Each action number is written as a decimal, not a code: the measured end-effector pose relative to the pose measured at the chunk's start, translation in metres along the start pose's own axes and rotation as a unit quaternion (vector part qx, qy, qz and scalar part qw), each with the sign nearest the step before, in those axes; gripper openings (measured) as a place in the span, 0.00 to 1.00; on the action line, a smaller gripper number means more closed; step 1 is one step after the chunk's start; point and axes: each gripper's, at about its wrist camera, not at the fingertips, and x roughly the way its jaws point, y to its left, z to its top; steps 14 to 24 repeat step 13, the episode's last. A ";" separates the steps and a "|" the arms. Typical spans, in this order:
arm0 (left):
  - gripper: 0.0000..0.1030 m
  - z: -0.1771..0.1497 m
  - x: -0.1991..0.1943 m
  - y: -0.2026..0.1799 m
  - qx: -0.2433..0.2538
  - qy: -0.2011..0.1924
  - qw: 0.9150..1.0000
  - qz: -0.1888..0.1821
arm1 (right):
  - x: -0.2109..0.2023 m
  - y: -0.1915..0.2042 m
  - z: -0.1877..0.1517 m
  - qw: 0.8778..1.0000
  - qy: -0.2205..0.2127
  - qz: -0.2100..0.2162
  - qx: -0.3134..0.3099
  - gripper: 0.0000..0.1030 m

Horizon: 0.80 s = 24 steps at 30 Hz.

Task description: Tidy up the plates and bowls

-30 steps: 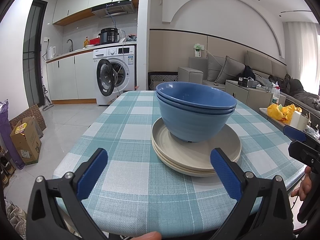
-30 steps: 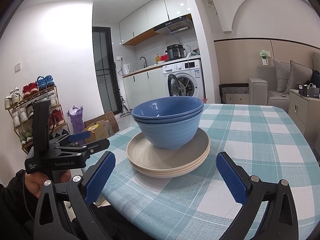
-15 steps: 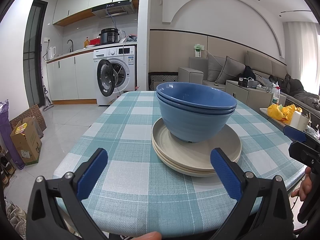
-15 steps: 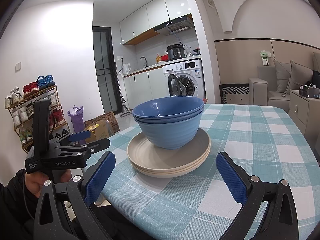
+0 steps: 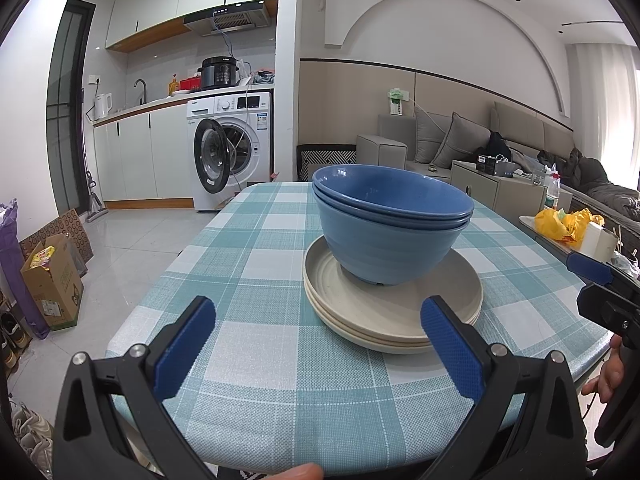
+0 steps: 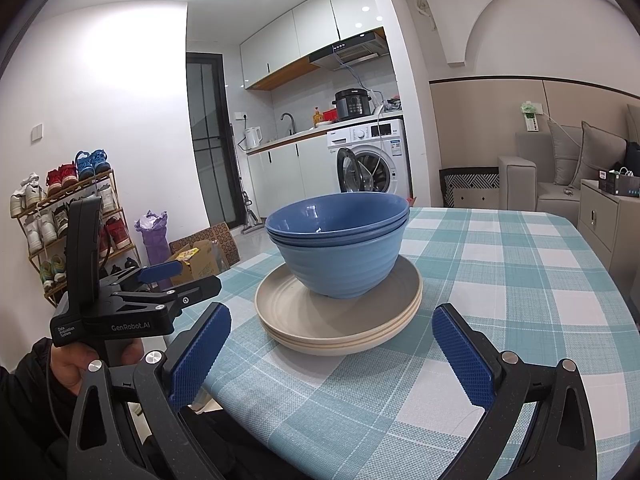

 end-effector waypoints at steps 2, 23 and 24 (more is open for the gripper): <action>1.00 0.000 0.000 0.000 0.000 0.000 1.000 0.001 | 0.001 0.000 0.000 1.000 0.000 0.000 0.000 1.00; 1.00 0.001 0.000 0.000 -0.003 0.001 1.000 -0.002 | 0.001 0.001 -0.001 1.000 0.001 0.000 -0.001 1.00; 1.00 0.001 0.000 0.000 -0.003 0.001 1.000 -0.002 | 0.001 0.001 -0.001 1.000 0.001 0.000 -0.001 1.00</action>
